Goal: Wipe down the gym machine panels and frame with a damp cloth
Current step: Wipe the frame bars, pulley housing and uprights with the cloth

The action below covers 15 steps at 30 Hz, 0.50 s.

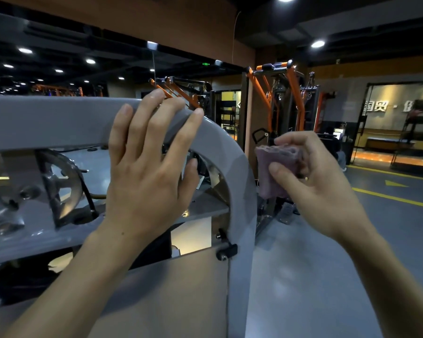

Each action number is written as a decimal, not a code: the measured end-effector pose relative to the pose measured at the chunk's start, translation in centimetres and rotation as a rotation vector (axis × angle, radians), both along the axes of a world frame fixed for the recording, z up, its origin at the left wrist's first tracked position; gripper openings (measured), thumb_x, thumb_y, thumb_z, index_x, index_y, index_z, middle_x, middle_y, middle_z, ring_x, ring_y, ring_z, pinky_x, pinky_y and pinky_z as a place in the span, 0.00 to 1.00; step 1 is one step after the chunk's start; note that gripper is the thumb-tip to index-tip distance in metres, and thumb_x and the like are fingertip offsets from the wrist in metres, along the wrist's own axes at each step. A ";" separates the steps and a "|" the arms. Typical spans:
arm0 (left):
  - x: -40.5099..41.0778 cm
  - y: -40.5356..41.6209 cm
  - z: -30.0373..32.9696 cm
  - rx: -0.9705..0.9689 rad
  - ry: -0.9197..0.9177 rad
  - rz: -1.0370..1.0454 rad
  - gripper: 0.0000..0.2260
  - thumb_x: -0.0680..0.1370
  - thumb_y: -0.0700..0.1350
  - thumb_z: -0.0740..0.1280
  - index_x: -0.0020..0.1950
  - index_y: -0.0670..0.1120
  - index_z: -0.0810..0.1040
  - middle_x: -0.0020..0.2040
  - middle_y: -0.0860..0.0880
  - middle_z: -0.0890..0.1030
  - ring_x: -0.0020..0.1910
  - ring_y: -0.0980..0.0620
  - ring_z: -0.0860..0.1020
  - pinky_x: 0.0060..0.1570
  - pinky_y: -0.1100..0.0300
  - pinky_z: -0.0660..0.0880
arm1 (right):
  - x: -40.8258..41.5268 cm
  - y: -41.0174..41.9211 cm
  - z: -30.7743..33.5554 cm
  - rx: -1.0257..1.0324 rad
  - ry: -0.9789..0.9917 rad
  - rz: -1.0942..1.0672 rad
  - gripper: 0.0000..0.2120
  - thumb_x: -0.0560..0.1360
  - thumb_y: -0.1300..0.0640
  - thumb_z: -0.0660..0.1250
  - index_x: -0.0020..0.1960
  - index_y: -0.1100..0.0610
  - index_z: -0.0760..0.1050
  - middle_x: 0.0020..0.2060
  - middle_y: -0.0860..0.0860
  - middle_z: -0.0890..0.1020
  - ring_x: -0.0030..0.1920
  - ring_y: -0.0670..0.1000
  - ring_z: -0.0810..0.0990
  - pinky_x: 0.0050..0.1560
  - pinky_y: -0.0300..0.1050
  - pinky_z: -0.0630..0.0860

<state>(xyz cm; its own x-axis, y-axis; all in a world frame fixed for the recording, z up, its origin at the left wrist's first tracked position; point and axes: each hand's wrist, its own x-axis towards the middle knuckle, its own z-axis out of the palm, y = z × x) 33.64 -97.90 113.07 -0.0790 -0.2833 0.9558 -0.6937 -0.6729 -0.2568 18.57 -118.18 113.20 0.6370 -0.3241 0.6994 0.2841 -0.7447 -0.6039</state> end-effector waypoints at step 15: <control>0.3 0.2 -0.2 0.009 -0.020 0.031 0.28 0.80 0.46 0.67 0.80 0.44 0.68 0.77 0.39 0.69 0.81 0.39 0.59 0.81 0.44 0.48 | 0.8 0.4 1.7 -0.764 -0.110 -0.119 0.13 0.78 0.64 0.66 0.61 0.56 0.81 0.60 0.52 0.77 0.57 0.48 0.77 0.54 0.41 0.79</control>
<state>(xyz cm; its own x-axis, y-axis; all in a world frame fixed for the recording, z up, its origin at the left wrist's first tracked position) 33.98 -97.71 112.92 -0.0895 -0.2941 0.9516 -0.6670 -0.6919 -0.2765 19.33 -117.77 114.87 0.5419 0.2106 0.8136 0.2045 -0.9720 0.1154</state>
